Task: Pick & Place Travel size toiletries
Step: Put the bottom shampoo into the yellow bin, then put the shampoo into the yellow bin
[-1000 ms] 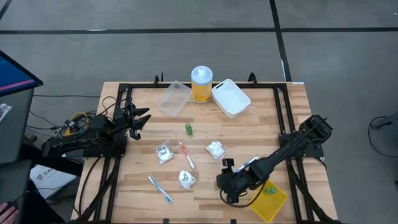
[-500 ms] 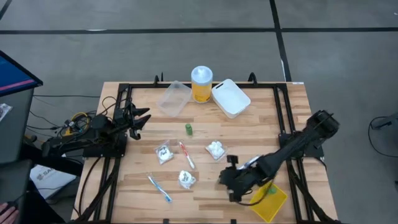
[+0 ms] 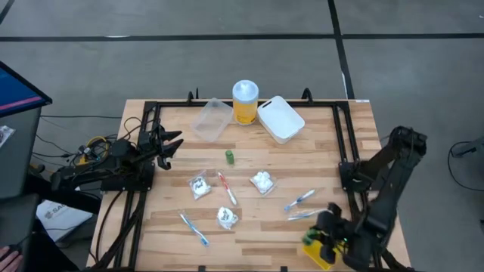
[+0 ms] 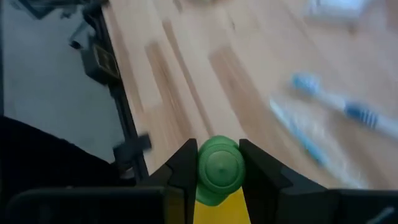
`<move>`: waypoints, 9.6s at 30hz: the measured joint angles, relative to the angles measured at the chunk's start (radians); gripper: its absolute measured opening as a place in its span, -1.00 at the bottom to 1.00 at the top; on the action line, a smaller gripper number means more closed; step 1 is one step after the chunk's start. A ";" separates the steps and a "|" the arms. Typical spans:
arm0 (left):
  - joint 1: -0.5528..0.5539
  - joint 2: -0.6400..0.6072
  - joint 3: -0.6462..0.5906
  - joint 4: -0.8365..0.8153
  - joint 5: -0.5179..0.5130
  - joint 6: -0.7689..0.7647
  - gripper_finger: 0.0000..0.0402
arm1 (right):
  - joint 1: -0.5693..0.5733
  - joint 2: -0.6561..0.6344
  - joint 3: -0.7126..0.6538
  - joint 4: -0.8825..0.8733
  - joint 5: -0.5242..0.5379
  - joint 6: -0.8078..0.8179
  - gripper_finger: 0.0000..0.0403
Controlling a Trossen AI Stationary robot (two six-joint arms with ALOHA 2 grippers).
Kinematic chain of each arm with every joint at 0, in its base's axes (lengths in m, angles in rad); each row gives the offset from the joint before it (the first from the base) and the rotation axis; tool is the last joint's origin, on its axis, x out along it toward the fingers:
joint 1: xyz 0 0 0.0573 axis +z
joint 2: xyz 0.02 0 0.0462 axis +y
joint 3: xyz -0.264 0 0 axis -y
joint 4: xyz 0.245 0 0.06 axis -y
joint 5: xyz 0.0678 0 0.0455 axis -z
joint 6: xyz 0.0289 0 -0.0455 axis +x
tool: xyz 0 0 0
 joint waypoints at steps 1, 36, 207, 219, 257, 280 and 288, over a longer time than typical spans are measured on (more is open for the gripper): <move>0.000 0.000 0.000 0.000 0.000 0.003 -0.23 | 0.020 0.014 0.000 -0.013 0.000 0.052 -0.59; 0.000 0.000 0.000 0.002 -0.027 0.003 -0.23 | 0.158 0.471 0.467 -0.595 -0.030 0.372 -0.59; 0.000 0.072 0.000 0.061 -0.065 0.006 -0.23 | -1.258 0.452 0.003 1.146 -0.711 -1.601 0.06; 0.000 0.072 0.000 0.062 -0.069 0.006 -0.23 | -1.264 0.452 0.001 1.143 -0.714 -1.602 -0.07; 0.000 0.072 0.000 0.063 -0.066 0.006 -0.23 | -1.271 0.485 -0.014 1.186 -0.754 -1.662 -0.36; 0.000 0.084 0.000 0.088 -0.060 0.005 -0.23 | -1.246 0.233 0.043 1.076 -0.770 -1.546 -0.57; 0.000 0.086 0.000 0.002 -0.038 0.028 -0.23 | -1.120 -0.160 -0.037 0.812 -0.766 -1.468 -0.55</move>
